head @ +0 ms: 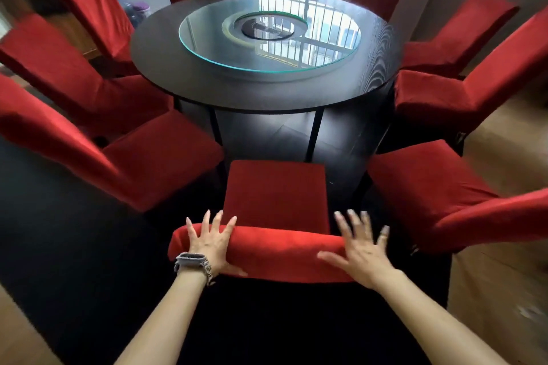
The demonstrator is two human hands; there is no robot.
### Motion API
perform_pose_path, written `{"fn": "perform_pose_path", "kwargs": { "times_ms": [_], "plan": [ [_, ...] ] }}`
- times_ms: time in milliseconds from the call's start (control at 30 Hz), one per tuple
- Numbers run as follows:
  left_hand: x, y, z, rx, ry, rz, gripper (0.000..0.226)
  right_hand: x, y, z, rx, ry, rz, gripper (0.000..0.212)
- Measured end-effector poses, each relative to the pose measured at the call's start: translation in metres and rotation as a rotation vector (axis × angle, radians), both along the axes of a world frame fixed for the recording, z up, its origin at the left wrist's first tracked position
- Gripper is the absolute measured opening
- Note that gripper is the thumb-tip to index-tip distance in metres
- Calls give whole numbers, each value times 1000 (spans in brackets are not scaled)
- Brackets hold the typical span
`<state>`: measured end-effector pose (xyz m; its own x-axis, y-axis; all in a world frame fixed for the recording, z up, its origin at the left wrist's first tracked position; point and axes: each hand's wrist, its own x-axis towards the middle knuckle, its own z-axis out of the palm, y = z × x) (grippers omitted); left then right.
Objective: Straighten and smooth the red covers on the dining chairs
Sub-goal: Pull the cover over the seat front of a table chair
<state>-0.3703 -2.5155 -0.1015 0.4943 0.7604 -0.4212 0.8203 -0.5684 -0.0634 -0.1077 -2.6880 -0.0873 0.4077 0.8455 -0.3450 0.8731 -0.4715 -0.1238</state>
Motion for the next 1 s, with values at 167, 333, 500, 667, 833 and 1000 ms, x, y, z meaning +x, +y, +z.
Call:
{"fn": "perform_pose_path", "kwargs": {
  "times_ms": [167, 333, 500, 667, 833, 1000],
  "plan": [
    [-6, 11, -3, 55, 3, -64, 119, -30, 21, -6, 206, -172, 595, 97],
    [-10, 28, -1, 179, -186, -246, 108, -22, 36, -16, 328, -87, 647, 81],
    [-3, 46, -11, 287, -386, -375, 90, -9, 53, -16, 346, -129, 673, 80],
    [13, 63, -13, 284, -423, -349, 87, 7, 75, -16, 329, -157, 663, 82],
    [28, 81, -9, 289, -401, -309, 86, 14, 95, -13, 163, -204, 493, 87],
    [44, 101, 0, 179, -249, -136, 102, 8, 123, -8, -107, -172, 233, 94]
  ]
}}
